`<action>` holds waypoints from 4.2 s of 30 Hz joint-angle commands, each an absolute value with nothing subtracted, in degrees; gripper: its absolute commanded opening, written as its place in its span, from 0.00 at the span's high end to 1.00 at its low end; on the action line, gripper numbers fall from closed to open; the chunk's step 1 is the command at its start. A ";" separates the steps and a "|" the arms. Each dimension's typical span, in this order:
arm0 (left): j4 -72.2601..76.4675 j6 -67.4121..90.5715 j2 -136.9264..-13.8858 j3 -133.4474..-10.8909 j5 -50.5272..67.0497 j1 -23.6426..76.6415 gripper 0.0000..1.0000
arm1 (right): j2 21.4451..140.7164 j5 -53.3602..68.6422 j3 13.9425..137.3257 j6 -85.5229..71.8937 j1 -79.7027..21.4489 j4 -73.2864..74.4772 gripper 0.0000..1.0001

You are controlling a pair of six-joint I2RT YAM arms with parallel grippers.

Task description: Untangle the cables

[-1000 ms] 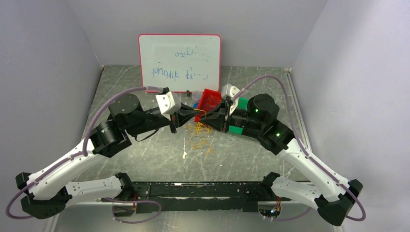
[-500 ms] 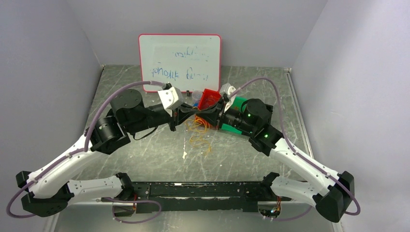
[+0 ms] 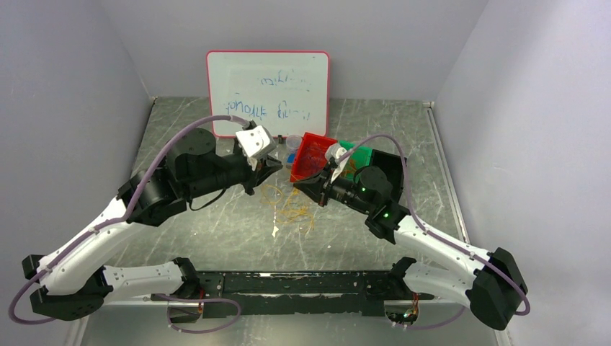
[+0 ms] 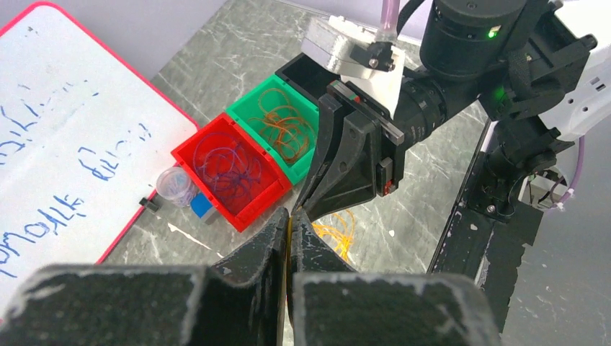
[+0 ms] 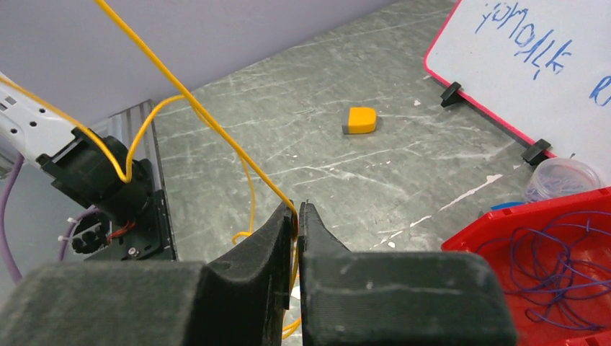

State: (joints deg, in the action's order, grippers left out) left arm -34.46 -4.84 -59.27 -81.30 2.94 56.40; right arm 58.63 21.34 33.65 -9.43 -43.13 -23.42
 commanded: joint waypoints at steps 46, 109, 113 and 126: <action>-28.61 -7.95 -59.76 -95.48 -0.32 56.51 0.93 | 52.42 24.15 30.26 -17.54 -42.44 -25.75 0.50; -34.54 -12.94 -62.00 -107.74 -12.51 56.51 0.93 | 75.48 -8.47 8.37 -42.36 -52.04 -38.49 1.00; -35.02 -12.31 -61.87 -106.28 -10.87 56.51 0.93 | 72.09 -8.46 8.77 -40.57 -52.03 -36.43 1.00; -32.11 -10.99 -59.31 -98.80 -2.77 56.51 0.93 | 53.52 0.47 14.23 -26.42 -52.04 -22.54 0.66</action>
State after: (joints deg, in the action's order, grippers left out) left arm -34.15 -11.57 -60.60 -100.09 -6.83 56.40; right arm 58.76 -2.20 12.03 -31.68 -51.86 -28.03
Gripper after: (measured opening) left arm 0.074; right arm 0.287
